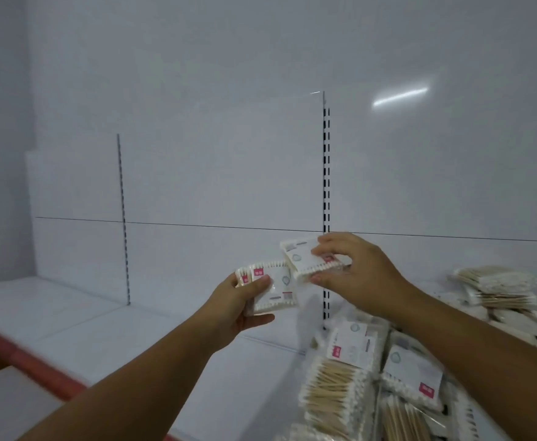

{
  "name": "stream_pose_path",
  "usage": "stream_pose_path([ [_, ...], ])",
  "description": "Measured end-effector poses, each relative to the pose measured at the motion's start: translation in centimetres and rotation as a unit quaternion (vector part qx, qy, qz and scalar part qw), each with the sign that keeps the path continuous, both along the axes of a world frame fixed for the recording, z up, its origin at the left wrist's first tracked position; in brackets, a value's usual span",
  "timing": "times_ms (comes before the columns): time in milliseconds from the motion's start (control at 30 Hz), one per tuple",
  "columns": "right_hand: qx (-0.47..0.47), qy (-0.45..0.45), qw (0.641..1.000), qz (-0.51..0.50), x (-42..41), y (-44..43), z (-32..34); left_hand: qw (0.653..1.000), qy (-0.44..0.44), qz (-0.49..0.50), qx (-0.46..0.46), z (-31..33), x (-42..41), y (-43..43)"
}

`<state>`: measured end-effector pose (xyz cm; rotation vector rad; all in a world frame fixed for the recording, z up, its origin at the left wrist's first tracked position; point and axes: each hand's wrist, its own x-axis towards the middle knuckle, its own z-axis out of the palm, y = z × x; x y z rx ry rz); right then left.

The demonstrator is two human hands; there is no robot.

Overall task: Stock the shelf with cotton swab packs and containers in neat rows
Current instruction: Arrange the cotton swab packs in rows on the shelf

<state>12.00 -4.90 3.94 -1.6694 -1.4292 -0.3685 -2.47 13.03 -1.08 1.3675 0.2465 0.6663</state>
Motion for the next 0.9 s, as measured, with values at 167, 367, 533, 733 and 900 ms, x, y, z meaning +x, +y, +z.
stream_pose_path([
  [167, -0.038, -0.035, 0.998, 0.042, -7.5, 7.3, -1.2, 1.000, -0.030, 0.006, -0.009, -0.2, -6.2, 4.1],
  [367, -0.039, 0.094, 0.986, 0.129, -18.4, 20.5, -2.4, 0.995, -0.029, 0.089, -0.016, -1.5, -19.5, 14.4],
  [533, -0.171, 0.317, 0.895, 0.263, -26.6, 30.4, -4.0, 0.980, -0.016, 0.197, 0.002, -2.5, -29.8, 21.3],
  [733, -0.203, 0.378, 0.844, 0.323, -33.0, 39.6, -6.5, 0.980, 0.022, 0.194, -0.029, -4.2, -38.0, 27.4],
  [900, -0.184, 0.442, 0.806, 0.349, -35.7, 47.2, -7.6, 0.972, -0.014, 0.188, -0.137, -6.4, -43.3, 34.7],
])
